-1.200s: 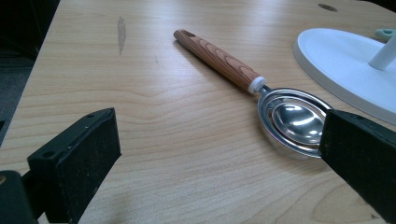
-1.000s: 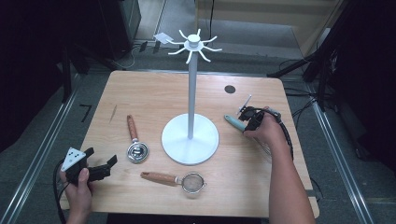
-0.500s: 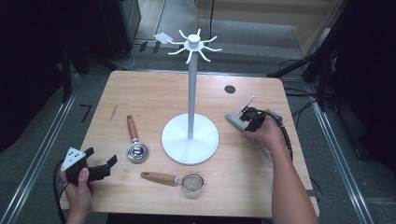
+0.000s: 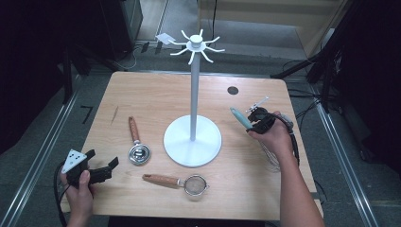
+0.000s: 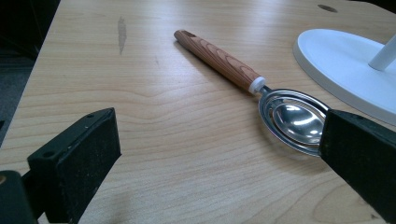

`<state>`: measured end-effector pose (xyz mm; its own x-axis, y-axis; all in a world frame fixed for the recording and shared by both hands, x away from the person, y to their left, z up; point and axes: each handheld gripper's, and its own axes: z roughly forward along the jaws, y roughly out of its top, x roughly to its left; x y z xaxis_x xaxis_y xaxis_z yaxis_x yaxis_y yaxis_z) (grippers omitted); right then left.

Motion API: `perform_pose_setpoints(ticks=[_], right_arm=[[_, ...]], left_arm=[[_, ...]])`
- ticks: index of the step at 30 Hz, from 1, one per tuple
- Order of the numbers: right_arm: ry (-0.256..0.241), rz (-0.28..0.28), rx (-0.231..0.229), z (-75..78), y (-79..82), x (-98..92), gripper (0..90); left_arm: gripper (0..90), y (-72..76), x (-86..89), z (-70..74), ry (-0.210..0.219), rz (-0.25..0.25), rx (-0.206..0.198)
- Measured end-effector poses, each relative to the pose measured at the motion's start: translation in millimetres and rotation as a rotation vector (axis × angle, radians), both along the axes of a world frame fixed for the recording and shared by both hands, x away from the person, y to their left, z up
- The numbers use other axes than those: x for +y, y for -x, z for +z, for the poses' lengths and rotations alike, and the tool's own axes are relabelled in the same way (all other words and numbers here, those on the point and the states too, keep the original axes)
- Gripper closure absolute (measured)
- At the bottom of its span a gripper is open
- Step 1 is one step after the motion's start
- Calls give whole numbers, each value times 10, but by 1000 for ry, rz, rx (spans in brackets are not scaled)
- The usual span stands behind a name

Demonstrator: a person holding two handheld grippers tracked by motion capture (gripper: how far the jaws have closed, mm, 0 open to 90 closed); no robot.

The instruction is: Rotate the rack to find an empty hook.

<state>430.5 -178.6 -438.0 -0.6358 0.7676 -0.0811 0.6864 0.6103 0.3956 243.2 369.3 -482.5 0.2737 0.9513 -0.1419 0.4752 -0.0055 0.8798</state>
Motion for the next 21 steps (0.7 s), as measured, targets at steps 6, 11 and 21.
perform_pose_setpoints(ticks=[6,11,21], right_arm=[[-92,-33,-82,112,131,-84,714],[-182,-46,-155,207,260,-133,714],[-356,-61,-285,408,503,-147,714]], left_arm=[[0,0,0,0,-1,-1,0],[0,0,-1,0,-2,0,0],[0,0,-2,1,-6,-2,0]])
